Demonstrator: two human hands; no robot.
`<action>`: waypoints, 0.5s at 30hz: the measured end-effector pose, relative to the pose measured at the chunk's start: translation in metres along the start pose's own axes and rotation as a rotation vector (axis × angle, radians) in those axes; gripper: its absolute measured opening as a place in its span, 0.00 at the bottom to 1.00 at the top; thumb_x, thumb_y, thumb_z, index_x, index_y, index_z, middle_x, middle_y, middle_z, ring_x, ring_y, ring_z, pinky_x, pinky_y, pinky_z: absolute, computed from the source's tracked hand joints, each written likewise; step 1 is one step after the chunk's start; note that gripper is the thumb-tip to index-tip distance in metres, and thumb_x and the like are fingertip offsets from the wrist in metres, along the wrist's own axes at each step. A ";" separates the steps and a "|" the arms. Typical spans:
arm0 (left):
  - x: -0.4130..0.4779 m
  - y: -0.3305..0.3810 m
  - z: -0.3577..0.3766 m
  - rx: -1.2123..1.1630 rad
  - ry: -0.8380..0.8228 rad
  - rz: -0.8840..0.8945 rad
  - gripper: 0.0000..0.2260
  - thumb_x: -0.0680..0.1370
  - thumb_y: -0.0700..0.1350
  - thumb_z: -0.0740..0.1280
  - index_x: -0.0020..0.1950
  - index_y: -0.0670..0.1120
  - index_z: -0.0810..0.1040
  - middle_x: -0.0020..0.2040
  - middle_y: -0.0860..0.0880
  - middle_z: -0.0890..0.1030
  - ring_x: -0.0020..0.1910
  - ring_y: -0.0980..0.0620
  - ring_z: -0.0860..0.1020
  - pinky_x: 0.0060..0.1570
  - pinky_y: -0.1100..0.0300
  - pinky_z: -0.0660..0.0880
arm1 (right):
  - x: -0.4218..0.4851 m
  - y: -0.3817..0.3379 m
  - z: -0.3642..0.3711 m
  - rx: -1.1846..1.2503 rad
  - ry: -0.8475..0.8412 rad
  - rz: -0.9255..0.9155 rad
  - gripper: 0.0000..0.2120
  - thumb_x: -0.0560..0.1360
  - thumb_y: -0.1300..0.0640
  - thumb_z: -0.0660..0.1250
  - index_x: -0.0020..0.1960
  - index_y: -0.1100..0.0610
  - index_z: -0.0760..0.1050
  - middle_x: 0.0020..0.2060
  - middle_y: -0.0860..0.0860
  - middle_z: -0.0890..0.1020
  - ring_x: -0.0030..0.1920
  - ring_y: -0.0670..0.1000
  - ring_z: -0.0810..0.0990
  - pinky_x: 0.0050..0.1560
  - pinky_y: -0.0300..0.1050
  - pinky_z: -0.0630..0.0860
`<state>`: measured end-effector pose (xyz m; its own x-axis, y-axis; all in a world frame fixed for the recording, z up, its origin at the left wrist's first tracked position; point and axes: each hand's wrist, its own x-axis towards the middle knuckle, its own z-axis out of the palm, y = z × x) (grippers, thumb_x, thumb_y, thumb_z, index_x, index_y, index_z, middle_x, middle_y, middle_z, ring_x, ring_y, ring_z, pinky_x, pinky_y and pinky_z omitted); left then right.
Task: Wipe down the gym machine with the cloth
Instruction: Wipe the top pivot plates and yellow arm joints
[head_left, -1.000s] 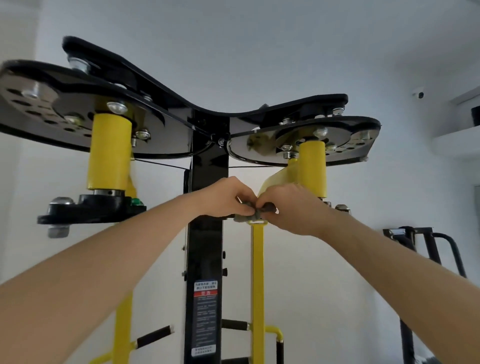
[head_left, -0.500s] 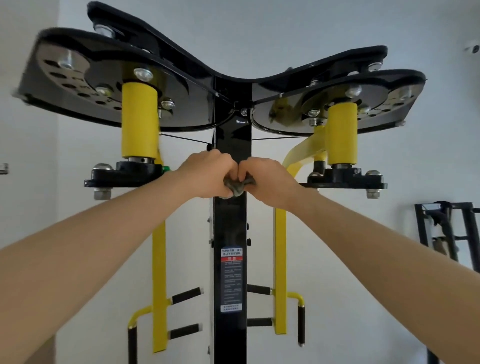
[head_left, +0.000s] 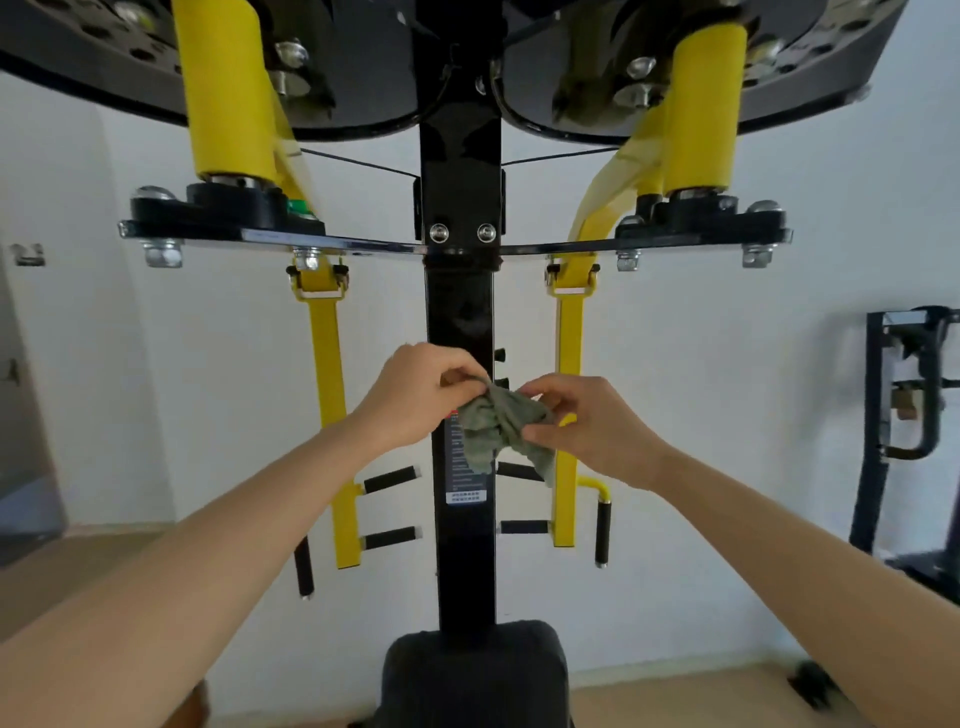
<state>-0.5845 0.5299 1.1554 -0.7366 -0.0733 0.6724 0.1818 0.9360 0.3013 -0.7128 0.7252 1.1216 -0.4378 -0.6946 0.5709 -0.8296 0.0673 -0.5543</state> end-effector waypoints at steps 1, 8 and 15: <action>-0.004 -0.002 0.009 -0.057 0.022 -0.055 0.05 0.79 0.42 0.71 0.51 0.50 0.86 0.40 0.58 0.84 0.37 0.61 0.81 0.36 0.69 0.75 | -0.005 0.009 0.005 0.021 -0.021 0.030 0.10 0.73 0.59 0.76 0.53 0.50 0.83 0.41 0.45 0.84 0.41 0.42 0.80 0.46 0.37 0.79; -0.007 -0.019 0.044 -0.429 0.143 -0.513 0.04 0.82 0.40 0.68 0.52 0.44 0.83 0.45 0.44 0.86 0.33 0.51 0.85 0.30 0.66 0.77 | 0.007 0.056 0.032 0.129 0.078 0.249 0.03 0.75 0.61 0.74 0.45 0.54 0.82 0.40 0.50 0.84 0.39 0.49 0.81 0.37 0.44 0.80; 0.009 -0.067 0.042 -0.393 0.276 -0.687 0.04 0.79 0.44 0.70 0.48 0.48 0.85 0.36 0.51 0.80 0.33 0.54 0.72 0.31 0.62 0.66 | 0.062 0.066 0.039 0.255 0.199 0.282 0.04 0.75 0.60 0.75 0.46 0.54 0.81 0.43 0.53 0.84 0.38 0.50 0.80 0.26 0.38 0.74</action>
<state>-0.6309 0.4815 1.1127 -0.5898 -0.7131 0.3789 0.0022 0.4678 0.8838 -0.7810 0.6588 1.0972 -0.7145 -0.5207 0.4673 -0.5663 0.0383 -0.8233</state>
